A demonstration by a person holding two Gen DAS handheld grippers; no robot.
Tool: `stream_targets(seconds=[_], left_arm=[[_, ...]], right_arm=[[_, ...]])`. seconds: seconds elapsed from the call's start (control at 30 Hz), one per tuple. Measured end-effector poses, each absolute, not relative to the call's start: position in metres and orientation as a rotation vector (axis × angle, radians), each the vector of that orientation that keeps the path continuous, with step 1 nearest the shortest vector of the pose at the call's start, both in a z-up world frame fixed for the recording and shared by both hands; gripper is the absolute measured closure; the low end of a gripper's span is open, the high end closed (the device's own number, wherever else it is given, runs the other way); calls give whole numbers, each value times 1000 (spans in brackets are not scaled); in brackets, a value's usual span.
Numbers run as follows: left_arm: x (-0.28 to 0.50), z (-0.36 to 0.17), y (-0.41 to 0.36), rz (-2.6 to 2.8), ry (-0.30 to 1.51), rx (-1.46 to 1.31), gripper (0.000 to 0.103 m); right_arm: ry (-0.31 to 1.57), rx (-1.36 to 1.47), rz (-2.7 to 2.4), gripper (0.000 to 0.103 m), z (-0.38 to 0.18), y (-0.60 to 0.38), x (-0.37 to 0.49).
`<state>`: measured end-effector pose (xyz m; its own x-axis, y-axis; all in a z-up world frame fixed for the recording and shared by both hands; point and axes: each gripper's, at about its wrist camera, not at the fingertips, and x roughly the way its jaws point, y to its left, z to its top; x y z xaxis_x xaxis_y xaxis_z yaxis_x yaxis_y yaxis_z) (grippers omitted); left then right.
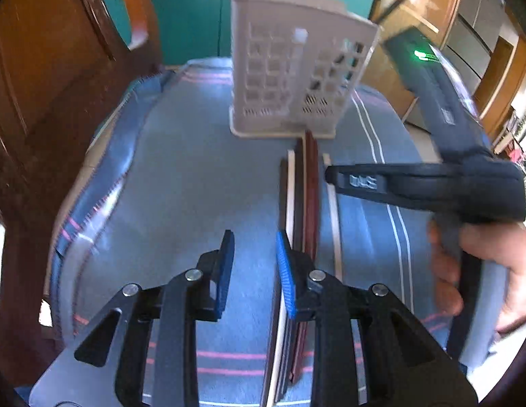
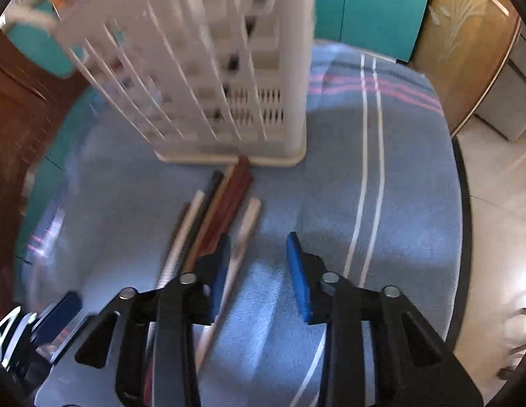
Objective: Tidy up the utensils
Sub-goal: 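Bring both open tools back down to the remaining chopsticks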
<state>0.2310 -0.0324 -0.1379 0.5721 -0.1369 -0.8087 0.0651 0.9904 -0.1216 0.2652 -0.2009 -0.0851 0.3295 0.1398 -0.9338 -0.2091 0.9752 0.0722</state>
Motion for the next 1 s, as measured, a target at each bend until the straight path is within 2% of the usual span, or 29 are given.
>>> stream_targets(seconds=[0.17,0.3,0.63,0.77,0.83,1.0], left_arm=[[232,-152,-44,-151,1005,-53,77],[238,-165,-45,-142,1038,-48,75],[250,-158,-59,-105,1043,12,74],[253,-158,-62,-94,1048,37,70],[258,-159,-62,-101,1056,25,62],[259,-160,-61,-81,1054,41,57]], right_arm=[[1230,-138,207,86,-86,-198,261],[1234,-135,199,86,-85,-209,260],[1237,-98,189,86,-80,-228,269],[1231,-125,199,86,-80,-227,274],[1224,-145,207,86,-82,-221,272],[1218,-162,272,87,-80,-211,265]])
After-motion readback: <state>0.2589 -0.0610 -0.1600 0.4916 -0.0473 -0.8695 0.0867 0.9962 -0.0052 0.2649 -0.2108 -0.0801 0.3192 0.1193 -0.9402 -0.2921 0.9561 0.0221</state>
